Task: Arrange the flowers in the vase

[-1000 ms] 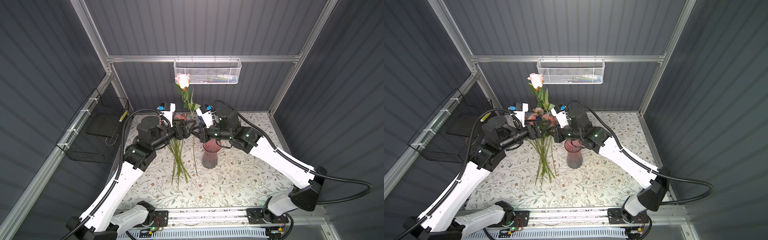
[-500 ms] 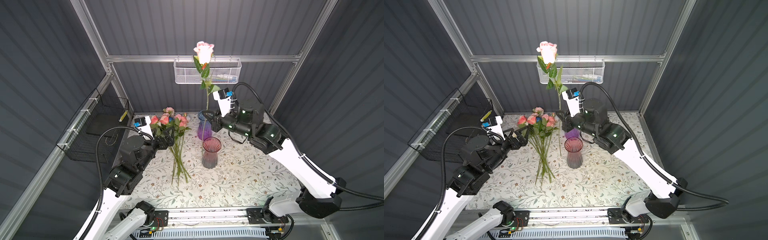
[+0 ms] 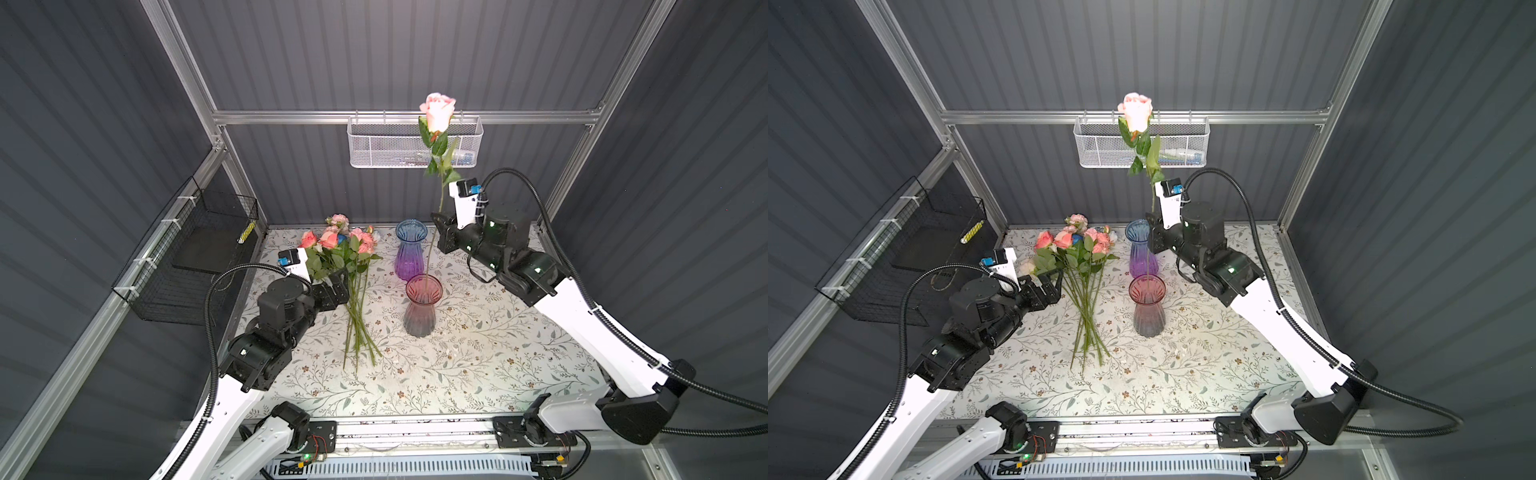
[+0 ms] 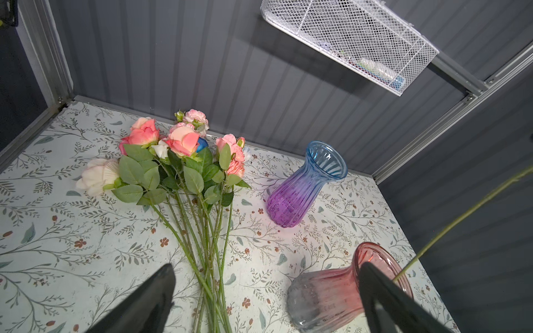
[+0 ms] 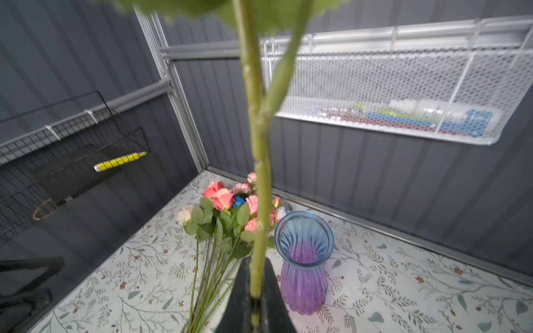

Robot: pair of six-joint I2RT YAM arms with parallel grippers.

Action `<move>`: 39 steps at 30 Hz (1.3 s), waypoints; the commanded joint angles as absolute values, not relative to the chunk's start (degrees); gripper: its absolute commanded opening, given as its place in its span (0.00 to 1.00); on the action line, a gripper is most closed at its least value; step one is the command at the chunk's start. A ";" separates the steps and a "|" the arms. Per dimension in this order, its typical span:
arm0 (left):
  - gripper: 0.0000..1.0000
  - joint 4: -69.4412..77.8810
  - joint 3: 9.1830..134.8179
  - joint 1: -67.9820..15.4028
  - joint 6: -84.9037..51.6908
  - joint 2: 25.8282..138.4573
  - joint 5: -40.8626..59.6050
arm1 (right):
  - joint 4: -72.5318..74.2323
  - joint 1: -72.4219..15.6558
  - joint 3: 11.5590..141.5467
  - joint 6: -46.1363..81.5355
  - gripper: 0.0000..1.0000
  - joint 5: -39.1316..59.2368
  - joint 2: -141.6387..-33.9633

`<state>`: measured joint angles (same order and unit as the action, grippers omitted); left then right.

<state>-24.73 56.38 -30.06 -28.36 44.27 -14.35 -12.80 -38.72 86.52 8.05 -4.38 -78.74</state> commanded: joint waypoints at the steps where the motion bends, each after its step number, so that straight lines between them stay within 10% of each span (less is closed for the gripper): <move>1: 0.99 -24.09 55.83 -30.32 -29.26 44.77 -13.62 | -6.62 -38.69 82.10 8.14 0.00 -4.67 -77.56; 39: 0.92 -22.98 58.47 -30.24 -30.25 67.20 -15.21 | -14.05 -41.34 57.88 19.15 0.43 -2.25 -58.12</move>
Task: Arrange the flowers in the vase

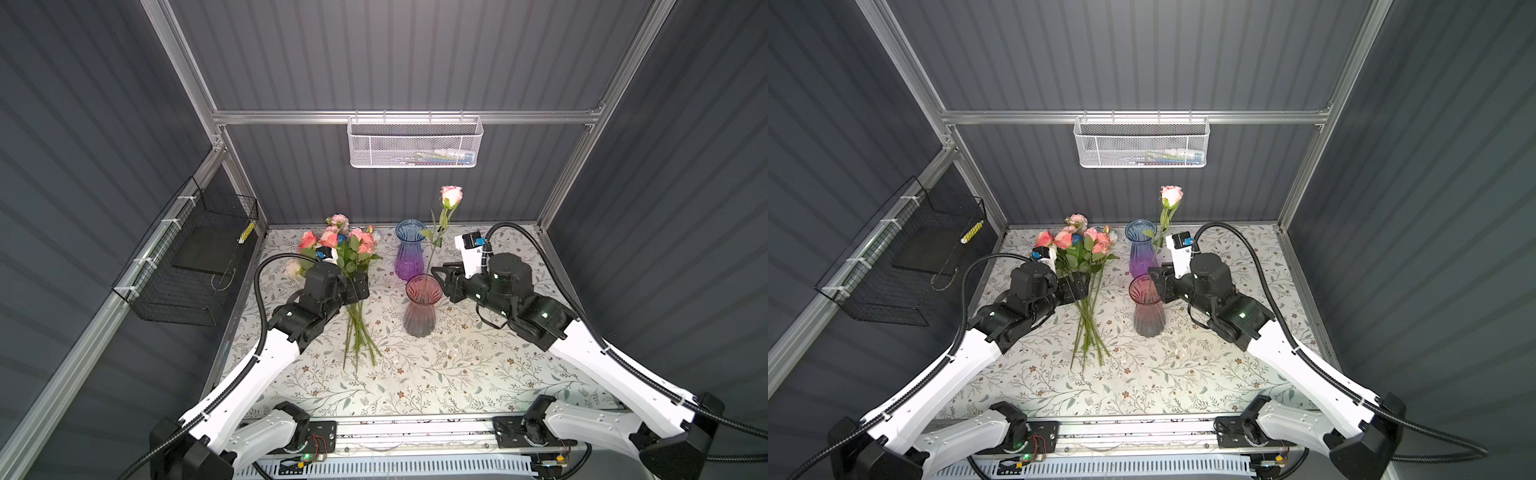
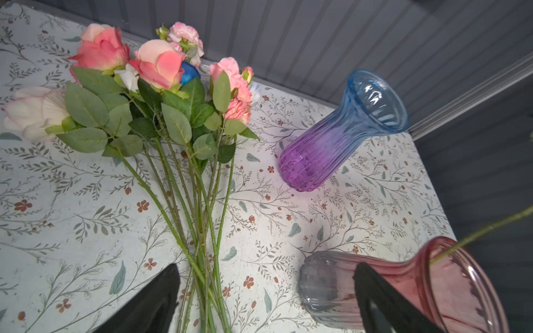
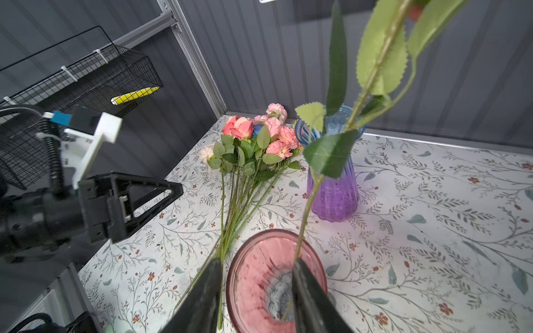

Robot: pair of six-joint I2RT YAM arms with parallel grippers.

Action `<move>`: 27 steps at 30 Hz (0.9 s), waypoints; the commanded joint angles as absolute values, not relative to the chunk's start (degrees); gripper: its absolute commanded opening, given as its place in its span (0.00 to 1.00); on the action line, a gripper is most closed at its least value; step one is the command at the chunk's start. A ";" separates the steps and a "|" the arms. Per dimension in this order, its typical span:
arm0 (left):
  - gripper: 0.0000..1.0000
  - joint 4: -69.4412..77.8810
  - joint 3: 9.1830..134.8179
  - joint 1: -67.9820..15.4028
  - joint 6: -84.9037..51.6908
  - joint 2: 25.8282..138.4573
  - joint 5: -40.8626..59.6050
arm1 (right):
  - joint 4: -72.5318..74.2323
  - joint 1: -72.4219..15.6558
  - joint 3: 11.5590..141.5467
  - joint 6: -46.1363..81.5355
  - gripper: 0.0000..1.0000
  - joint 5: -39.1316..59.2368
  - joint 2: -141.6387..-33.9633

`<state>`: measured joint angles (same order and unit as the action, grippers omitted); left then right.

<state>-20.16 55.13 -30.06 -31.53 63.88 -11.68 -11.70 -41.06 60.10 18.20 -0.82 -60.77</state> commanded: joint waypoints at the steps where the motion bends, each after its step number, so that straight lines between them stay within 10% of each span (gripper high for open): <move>1: 0.90 -24.15 59.69 -30.24 -29.66 69.37 -16.34 | -14.06 -41.41 56.41 19.60 0.43 -3.23 -56.65; 11: 0.52 -27.55 68.05 -25.75 -28.22 88.05 -15.87 | -13.92 -41.23 47.78 22.68 0.41 -8.09 -48.88; 27: 0.30 -22.05 80.37 -16.88 -21.97 107.64 -6.04 | -9.93 -41.05 42.29 25.63 0.40 -5.57 -49.24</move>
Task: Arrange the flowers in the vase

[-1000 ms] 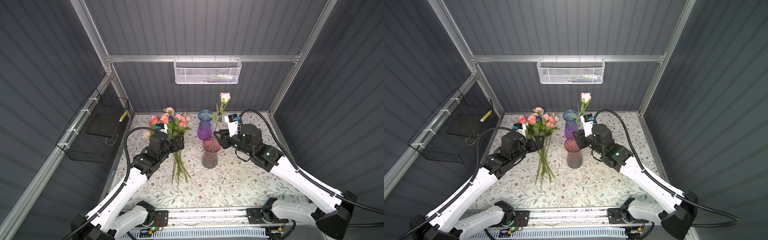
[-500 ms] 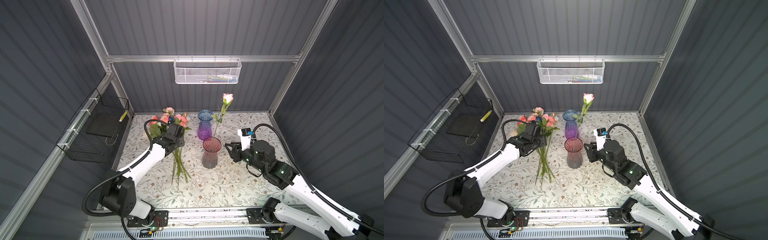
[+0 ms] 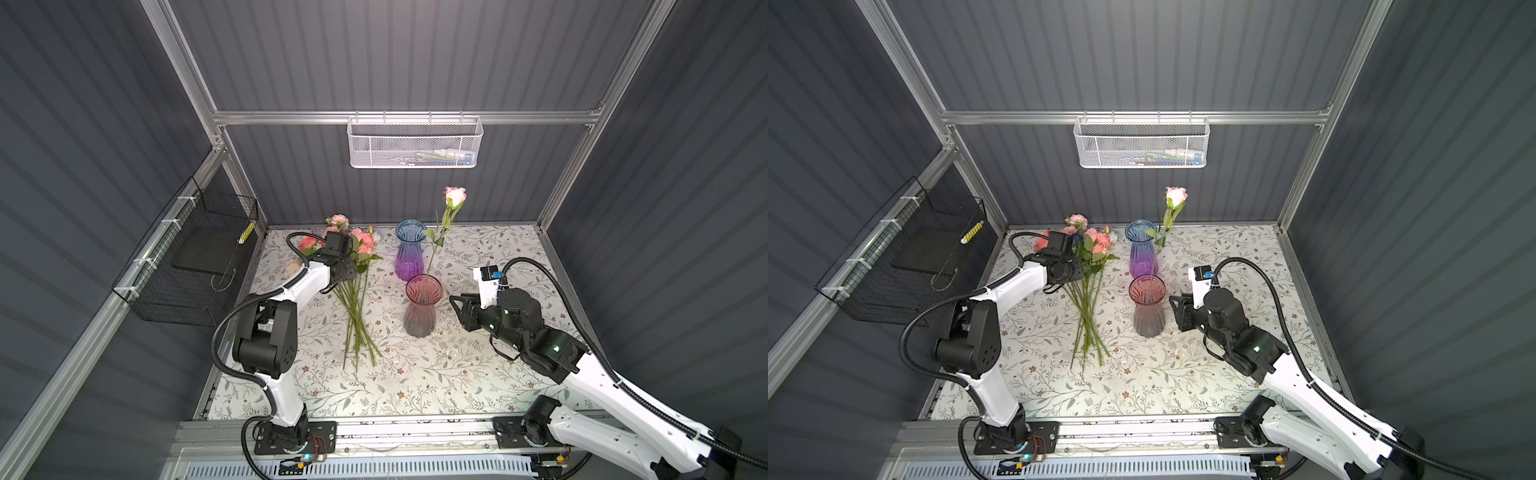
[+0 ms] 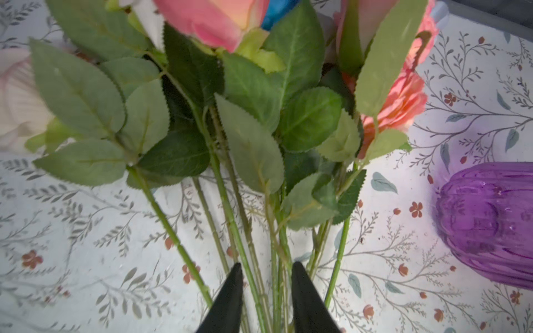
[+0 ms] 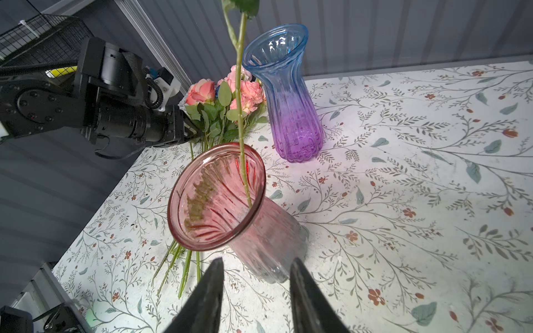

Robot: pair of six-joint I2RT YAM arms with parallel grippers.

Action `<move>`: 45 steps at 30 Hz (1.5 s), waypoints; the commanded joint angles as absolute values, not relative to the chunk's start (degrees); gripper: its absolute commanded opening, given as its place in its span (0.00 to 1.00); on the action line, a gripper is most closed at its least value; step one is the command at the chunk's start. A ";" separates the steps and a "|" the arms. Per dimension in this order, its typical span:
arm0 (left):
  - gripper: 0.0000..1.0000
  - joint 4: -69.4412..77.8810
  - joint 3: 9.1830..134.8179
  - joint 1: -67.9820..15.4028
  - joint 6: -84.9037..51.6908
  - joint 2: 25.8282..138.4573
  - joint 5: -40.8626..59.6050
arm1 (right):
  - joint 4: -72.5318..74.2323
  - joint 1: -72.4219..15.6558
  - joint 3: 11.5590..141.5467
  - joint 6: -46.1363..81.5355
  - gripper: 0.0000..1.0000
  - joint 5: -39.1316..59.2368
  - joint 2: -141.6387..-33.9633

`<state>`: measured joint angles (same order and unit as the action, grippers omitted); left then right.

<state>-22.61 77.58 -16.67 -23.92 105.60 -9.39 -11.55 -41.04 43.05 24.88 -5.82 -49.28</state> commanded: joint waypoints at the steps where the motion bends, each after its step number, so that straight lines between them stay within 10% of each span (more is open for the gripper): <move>1: 0.30 -22.45 80.50 -16.88 -21.97 108.56 -5.91 | -9.93 -41.00 42.11 25.60 0.40 -5.66 -49.23; 29: 0.32 -28.14 82.79 -16.79 -24.68 111.40 -5.87 | -8.33 -40.74 40.19 26.19 0.41 -6.57 -49.89; 45: 0.16 -27.43 83.15 -16.79 -26.28 113.39 -5.02 | -8.64 -40.69 39.29 26.28 0.41 -7.64 -48.52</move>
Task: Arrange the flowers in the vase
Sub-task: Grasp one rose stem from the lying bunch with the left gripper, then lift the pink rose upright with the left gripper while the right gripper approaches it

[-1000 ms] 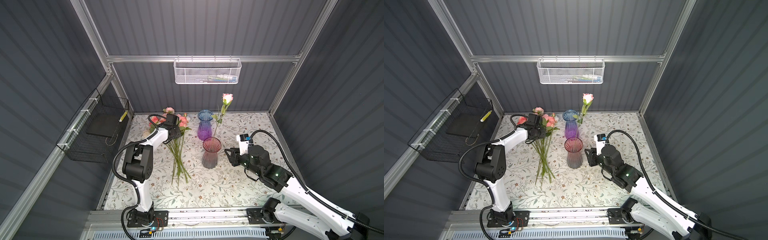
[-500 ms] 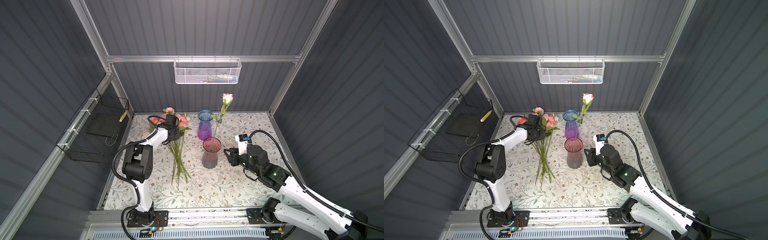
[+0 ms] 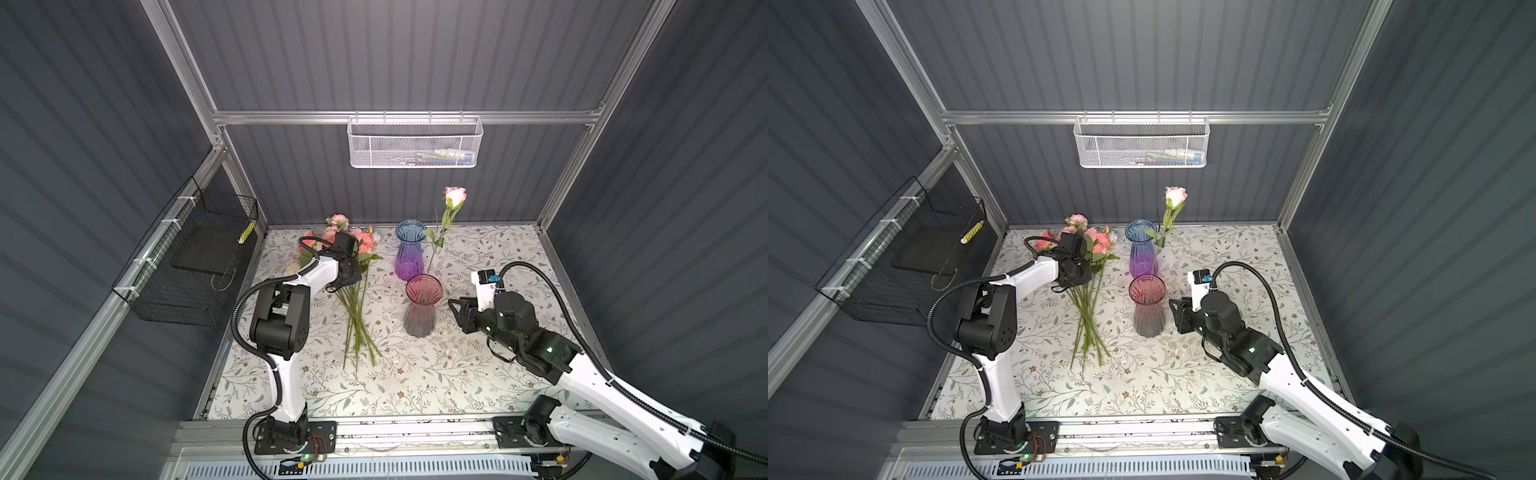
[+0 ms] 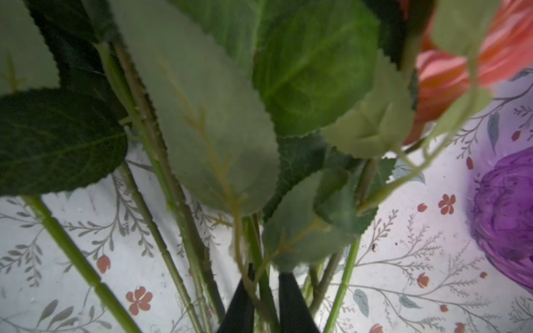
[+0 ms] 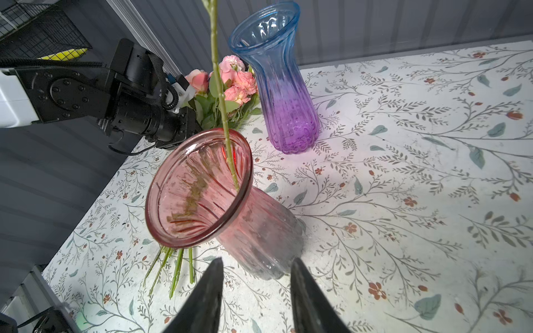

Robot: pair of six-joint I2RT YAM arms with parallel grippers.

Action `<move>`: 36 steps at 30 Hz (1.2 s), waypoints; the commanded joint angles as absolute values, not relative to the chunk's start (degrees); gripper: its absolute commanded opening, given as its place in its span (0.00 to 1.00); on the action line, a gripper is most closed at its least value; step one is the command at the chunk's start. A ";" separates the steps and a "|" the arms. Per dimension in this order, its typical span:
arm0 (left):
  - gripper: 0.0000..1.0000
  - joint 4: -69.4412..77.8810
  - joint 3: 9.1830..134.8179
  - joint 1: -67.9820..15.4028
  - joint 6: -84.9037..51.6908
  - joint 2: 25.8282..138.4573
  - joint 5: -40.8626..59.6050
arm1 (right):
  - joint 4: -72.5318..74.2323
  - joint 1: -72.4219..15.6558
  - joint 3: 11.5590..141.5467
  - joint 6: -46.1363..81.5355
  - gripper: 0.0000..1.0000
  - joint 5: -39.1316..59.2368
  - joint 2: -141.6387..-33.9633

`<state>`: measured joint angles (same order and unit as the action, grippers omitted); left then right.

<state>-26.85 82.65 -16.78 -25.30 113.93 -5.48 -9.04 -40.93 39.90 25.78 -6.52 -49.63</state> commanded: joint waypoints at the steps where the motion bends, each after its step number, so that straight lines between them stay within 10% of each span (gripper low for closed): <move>1: 0.16 -28.23 83.55 -16.79 -26.45 113.14 -5.61 | -8.63 -40.70 39.21 26.33 0.41 -7.68 -48.51; 36: 0.00 -29.75 72.95 -16.87 -25.91 81.51 1.49 | -12.52 -40.78 44.33 26.85 0.40 -5.64 -47.91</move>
<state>-30.44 74.63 -16.78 -26.57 85.71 -2.57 -11.79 -40.93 42.04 27.00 -6.22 -48.10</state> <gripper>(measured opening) 0.071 0.404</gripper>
